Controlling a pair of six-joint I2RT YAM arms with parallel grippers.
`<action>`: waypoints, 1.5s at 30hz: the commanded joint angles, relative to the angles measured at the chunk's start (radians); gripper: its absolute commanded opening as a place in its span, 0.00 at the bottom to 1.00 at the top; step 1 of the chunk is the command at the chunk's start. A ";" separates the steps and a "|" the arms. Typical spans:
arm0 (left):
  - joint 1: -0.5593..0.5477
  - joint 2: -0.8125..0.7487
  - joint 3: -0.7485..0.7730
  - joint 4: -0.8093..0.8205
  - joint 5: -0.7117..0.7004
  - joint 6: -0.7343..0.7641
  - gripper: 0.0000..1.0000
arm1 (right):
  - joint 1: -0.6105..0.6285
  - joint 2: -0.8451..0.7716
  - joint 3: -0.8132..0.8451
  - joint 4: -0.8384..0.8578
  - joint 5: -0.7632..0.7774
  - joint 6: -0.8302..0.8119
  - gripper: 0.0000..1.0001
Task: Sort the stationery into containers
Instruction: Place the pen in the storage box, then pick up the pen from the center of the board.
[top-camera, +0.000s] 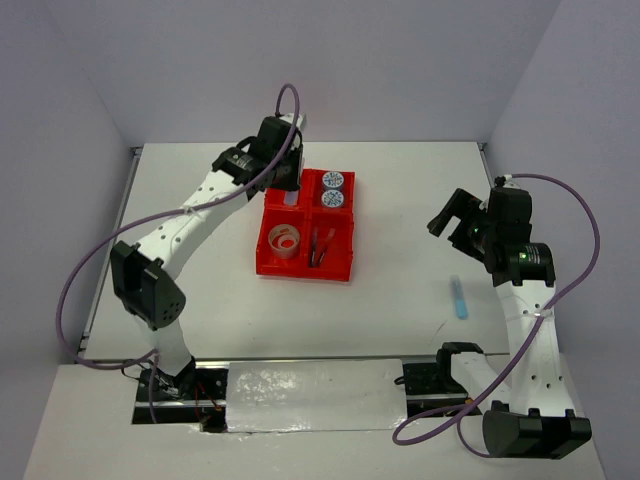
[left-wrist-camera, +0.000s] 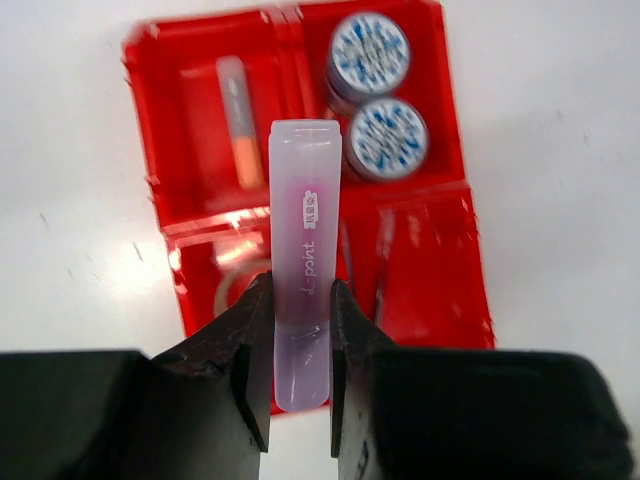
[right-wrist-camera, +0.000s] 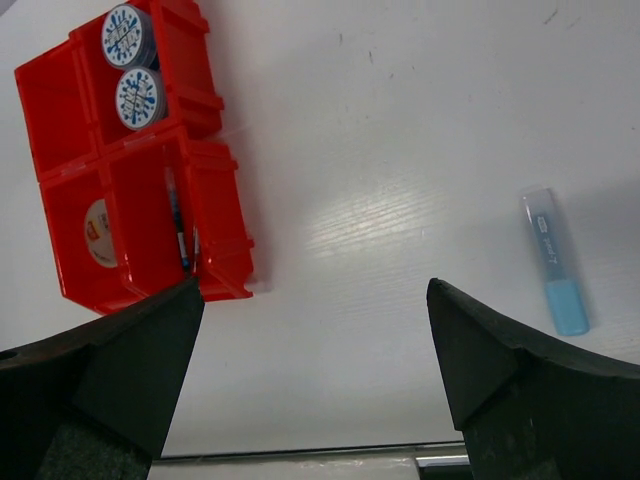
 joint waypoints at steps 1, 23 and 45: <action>0.080 0.102 0.107 -0.028 0.037 0.077 0.00 | -0.004 0.000 -0.011 0.078 -0.048 -0.007 1.00; 0.216 0.477 0.357 0.072 0.174 0.064 0.51 | -0.004 0.115 -0.044 0.098 -0.014 -0.059 1.00; 0.222 -0.150 -0.200 -0.006 0.247 -0.005 0.99 | -0.182 0.227 -0.286 -0.053 0.201 -0.065 1.00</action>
